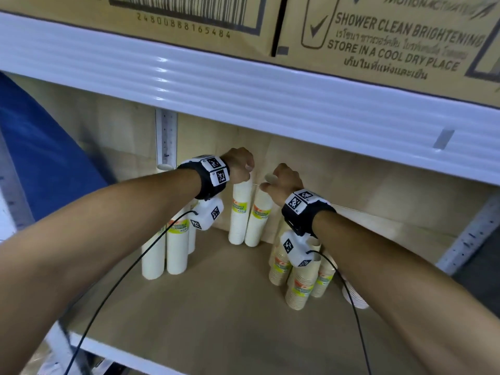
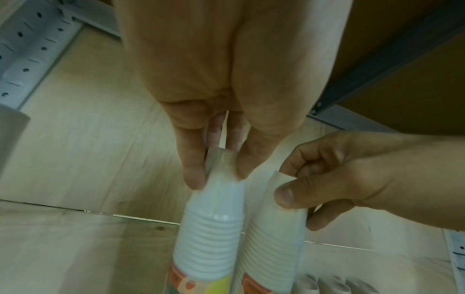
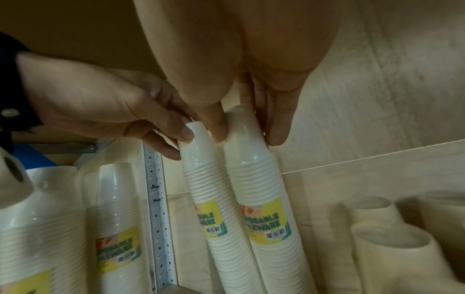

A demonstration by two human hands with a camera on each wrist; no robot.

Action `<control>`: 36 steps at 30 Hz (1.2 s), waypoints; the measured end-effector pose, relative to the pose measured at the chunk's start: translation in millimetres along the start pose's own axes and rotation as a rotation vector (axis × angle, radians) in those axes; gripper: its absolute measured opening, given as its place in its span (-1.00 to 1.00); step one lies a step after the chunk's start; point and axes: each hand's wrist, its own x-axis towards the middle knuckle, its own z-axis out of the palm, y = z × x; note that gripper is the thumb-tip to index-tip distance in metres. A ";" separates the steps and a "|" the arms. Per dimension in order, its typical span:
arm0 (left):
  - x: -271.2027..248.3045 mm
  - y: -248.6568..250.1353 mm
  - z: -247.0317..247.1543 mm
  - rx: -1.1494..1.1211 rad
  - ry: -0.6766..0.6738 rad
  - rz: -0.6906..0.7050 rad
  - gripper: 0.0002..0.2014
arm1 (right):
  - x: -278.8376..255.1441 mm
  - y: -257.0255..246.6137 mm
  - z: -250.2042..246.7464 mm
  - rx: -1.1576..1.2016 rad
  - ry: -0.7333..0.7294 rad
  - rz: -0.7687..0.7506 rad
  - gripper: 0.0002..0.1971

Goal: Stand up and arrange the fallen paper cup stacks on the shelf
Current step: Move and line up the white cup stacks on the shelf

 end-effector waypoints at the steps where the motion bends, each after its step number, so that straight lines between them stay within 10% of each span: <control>1: 2.5 -1.6 0.7 -0.009 0.000 0.002 -0.62 | 3.7 0.6 0.6 -0.001 0.001 0.004 -0.51; 36: 19.0 -15.6 0.9 -0.115 0.022 -0.028 -0.38 | 22.0 -6.0 7.4 -0.075 0.036 0.037 -0.42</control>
